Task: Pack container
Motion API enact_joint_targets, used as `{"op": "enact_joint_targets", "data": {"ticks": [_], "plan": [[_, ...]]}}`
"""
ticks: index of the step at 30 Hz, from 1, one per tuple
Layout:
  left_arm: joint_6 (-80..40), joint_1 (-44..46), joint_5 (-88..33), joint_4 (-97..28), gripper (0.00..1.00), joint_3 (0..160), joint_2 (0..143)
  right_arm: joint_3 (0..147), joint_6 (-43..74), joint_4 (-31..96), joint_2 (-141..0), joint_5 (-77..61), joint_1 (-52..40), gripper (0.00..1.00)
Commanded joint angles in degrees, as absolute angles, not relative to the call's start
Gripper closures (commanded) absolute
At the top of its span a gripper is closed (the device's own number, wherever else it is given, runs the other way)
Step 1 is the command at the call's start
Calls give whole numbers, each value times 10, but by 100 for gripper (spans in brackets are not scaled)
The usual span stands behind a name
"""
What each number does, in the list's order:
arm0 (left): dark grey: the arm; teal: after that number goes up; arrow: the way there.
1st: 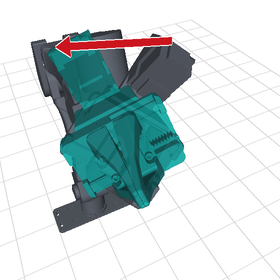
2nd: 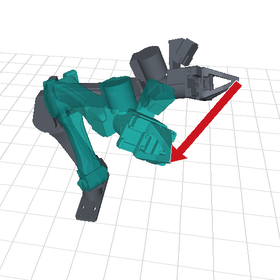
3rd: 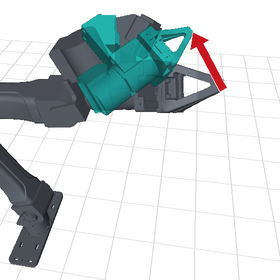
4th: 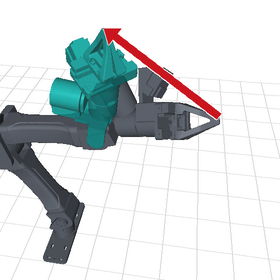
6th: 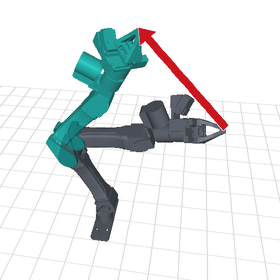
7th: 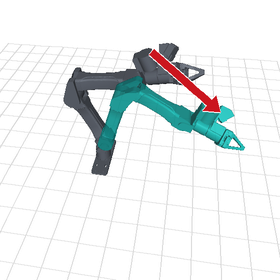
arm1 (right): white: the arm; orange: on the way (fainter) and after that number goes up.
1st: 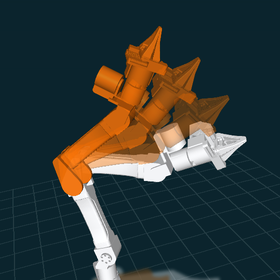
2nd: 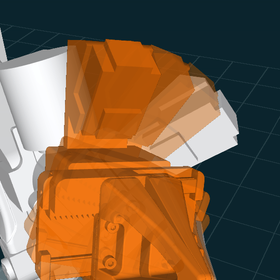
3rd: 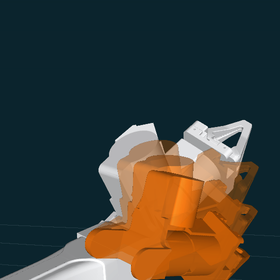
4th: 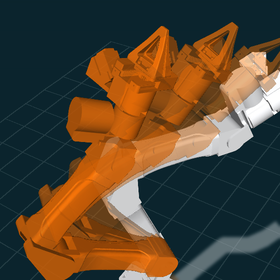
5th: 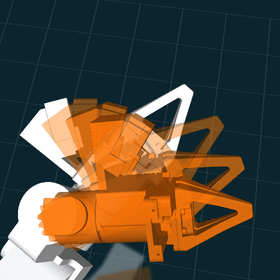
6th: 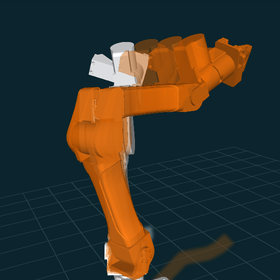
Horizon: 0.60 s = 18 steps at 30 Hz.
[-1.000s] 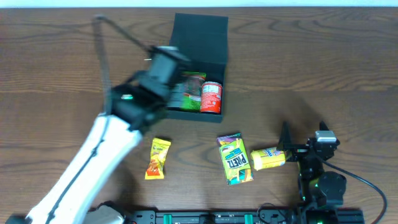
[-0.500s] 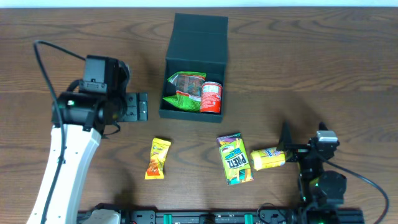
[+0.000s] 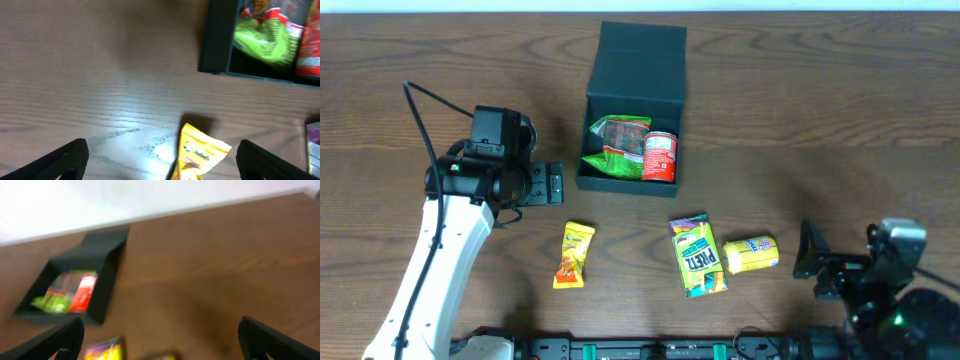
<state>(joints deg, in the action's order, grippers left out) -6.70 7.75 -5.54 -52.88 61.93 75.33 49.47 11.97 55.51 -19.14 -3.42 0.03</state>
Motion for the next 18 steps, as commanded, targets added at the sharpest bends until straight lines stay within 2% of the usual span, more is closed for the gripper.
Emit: {"op": "enact_joint_targets", "data": {"ticks": [1,3,6,11,14,18], "plan": [[-128,72,24,-547,5,621,757,544,135,599,-278,-118,-4,1],[-187,62,64,-567,5,621,757,563,133,629,-329,-166,-4,1],[-229,32,60,-589,5,621,757,567,104,641,-396,-216,-4,1],[-241,-52,60,-619,5,621,756,567,117,643,-480,-217,-4,1],[-241,-119,59,-638,5,621,756,567,57,663,-519,-272,-17,1],[-241,-170,58,-643,5,621,756,569,104,670,-542,-168,-87,1]]}}
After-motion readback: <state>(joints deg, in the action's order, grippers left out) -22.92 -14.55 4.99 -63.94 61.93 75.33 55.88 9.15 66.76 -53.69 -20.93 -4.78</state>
